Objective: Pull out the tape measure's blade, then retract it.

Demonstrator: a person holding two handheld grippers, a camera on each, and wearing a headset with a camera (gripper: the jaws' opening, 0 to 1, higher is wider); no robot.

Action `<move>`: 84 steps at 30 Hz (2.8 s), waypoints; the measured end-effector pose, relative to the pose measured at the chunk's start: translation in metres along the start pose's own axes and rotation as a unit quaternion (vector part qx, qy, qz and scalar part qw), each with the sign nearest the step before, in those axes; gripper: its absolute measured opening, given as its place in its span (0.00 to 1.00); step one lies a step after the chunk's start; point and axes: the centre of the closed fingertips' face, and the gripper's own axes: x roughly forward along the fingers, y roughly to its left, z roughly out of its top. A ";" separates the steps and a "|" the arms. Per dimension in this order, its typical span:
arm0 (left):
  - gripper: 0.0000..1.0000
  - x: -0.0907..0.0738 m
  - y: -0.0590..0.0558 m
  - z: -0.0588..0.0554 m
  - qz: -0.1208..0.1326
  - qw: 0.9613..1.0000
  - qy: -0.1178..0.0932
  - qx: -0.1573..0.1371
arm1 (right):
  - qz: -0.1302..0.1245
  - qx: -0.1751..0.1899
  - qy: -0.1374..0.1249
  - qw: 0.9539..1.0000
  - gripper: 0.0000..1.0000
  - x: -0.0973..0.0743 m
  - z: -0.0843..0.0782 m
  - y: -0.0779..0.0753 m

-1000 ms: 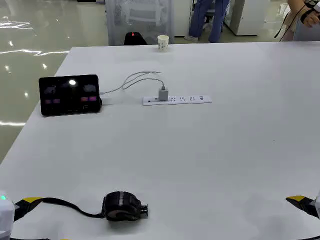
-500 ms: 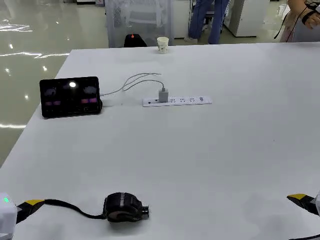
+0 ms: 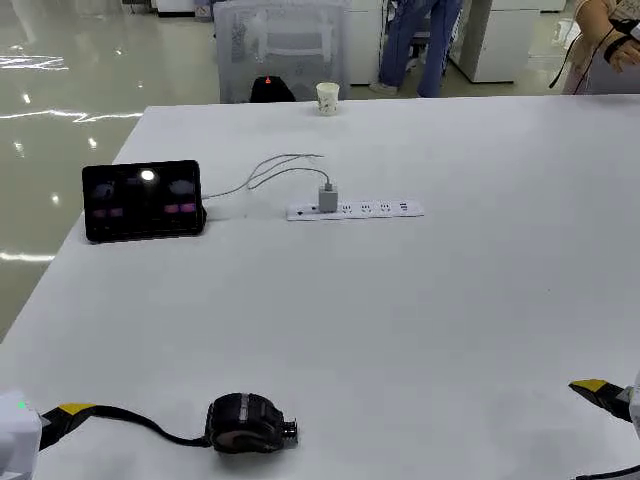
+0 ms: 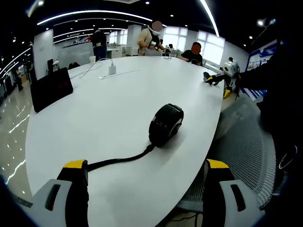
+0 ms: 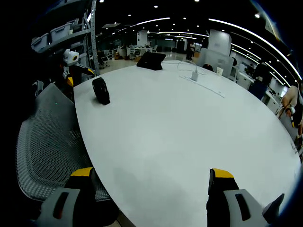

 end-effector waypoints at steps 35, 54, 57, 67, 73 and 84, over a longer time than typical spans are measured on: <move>0.99 0.032 -0.006 0.025 -0.066 0.990 0.044 0.121 | 0.092 -0.076 -0.026 0.993 0.99 0.044 0.051 0.030; 0.97 0.057 -0.014 0.047 -0.097 0.978 0.055 0.174 | 0.125 -0.111 -0.034 0.985 0.99 0.073 0.084 0.050; 0.95 0.062 -0.013 0.050 -0.102 0.977 0.057 0.180 | 0.130 -0.116 -0.035 0.984 0.99 0.078 0.088 0.055; 0.92 0.080 -0.022 0.053 -0.117 0.970 0.074 0.198 | 0.153 -0.135 -0.038 0.978 0.99 0.097 0.106 0.072; 0.90 0.087 -0.027 0.055 -0.121 0.966 0.084 0.213 | 0.150 -0.130 -0.037 0.979 0.99 0.110 0.114 0.077; 0.81 0.098 -0.036 0.052 -0.124 0.957 0.106 0.239 | 0.162 -0.147 -0.028 0.975 0.99 0.127 0.122 0.089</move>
